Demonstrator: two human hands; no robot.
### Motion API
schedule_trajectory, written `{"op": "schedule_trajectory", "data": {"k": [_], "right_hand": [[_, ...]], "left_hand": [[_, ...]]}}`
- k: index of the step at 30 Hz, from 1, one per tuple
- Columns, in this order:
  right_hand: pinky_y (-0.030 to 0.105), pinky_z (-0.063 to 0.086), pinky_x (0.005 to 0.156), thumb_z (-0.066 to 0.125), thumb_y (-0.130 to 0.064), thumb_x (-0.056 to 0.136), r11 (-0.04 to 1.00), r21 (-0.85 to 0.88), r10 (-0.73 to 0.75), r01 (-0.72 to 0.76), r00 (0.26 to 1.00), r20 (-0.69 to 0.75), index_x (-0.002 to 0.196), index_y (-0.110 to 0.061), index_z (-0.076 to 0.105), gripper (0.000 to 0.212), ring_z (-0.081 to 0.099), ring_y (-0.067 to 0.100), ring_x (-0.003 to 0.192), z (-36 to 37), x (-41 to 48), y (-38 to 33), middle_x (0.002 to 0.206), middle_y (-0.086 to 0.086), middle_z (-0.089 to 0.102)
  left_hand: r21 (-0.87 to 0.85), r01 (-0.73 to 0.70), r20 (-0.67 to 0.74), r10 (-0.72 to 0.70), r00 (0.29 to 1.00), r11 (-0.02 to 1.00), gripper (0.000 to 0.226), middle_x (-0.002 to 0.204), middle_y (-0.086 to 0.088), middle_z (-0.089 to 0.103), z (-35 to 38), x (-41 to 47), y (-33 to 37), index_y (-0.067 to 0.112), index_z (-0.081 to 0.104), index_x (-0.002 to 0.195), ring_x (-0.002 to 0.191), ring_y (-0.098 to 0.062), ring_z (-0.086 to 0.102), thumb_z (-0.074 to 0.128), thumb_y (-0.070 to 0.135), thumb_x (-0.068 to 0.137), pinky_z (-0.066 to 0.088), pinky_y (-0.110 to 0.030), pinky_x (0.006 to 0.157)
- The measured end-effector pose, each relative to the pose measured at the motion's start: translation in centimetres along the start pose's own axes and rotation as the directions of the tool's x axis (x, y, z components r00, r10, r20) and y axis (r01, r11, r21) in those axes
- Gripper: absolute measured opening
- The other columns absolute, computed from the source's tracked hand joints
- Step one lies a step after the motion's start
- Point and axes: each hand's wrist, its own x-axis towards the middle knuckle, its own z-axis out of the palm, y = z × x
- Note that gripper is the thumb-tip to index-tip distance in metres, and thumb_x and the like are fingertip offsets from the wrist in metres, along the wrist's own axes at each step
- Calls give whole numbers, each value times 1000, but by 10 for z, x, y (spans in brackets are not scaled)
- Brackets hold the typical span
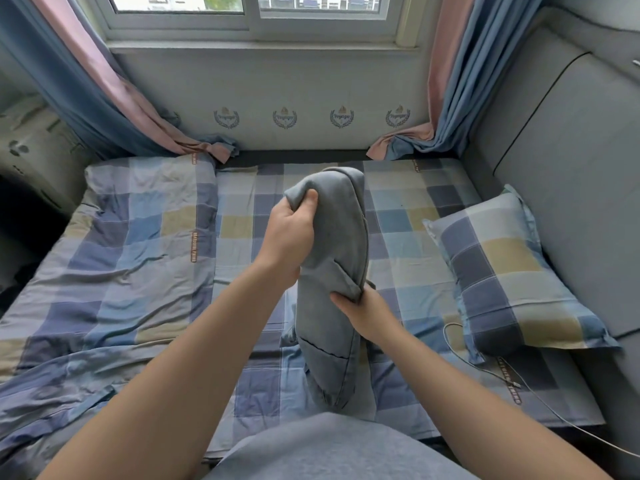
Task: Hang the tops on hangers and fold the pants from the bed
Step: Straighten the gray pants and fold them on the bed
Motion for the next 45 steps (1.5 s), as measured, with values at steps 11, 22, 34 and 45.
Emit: {"op": "schedule_trajectory", "data": {"k": [11, 22, 34, 45], "right_hand": [[44, 54, 85, 61, -30, 99, 984, 160, -46, 76, 983, -179, 97, -16, 70, 17, 67, 26, 98, -38, 7, -45, 97, 8, 73], [47, 57, 94, 67, -20, 96, 903, 390, -113, 181, 975, -192, 103, -8, 70, 14, 69, 26, 104, -51, 1, -110, 104, 14, 74], [37, 54, 97, 89, -65, 55, 976, 213, 15, -50, 987, 161, 129, -43, 44, 90, 62, 7, 117, -21, -13, 0, 126, -13, 63], [30, 55, 74, 62, -26, 100, 964, 241, 111, -111, 994, 18, 93, -25, 69, 10, 69, 22, 96, -29, 10, -8, 94, -5, 74]], "left_hand": [[221, 80, 270, -139, 953, 972, 30, 108, 4, 73, -20, -1, -24, 21, 61, 119, 96, -8, 70, 73, 22, 91, 55, -20, 72], [472, 38, 221, -159, 962, 881, 29, 100, -5, 75, -9, -22, -87, 17, 69, 108, 99, -27, 69, 73, 32, 83, 54, -52, 90], [57, 214, 28, -216, 976, 975, 22, 113, -13, 73, -11, -12, -57, 10, 68, 116, 109, -30, 68, 61, 22, 100, 54, -51, 98], [169, 200, 17, -206, 978, 965, 41, 121, -7, 70, -35, 3, -50, 12, 60, 128, 109, -23, 68, 71, 31, 93, 56, -41, 96]]}}
